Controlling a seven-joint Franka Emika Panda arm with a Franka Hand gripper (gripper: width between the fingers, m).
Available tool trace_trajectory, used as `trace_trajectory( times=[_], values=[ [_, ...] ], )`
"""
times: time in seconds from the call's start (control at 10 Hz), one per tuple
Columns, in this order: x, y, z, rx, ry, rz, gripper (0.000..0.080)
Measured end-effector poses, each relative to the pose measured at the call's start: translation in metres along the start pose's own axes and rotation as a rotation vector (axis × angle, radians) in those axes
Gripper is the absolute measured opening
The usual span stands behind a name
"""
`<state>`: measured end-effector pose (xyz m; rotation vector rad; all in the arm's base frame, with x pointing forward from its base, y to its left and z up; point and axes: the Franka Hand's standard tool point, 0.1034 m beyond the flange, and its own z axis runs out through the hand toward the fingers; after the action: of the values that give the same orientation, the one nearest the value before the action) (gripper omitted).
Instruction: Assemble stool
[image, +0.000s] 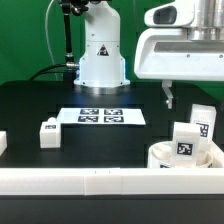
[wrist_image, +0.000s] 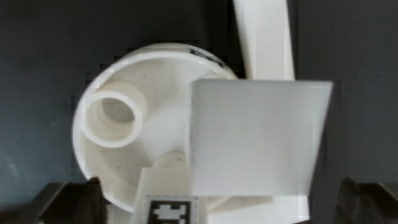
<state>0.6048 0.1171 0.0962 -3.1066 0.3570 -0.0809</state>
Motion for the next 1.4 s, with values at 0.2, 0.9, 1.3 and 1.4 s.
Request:
trace_trajectory(
  times=[0.2,0.9,1.3,1.4],
  values=[
    [0.000,-0.001,0.006,-0.003,0.001,0.000,0.0649],
    [-0.004,-0.001,0.014,-0.006,0.004,0.009,0.0336],
    [-0.004,-0.001,0.014,-0.005,0.004,0.119,0.0336],
    [-0.004,0.000,0.014,0.001,0.006,0.201,0.0336]
  ],
)
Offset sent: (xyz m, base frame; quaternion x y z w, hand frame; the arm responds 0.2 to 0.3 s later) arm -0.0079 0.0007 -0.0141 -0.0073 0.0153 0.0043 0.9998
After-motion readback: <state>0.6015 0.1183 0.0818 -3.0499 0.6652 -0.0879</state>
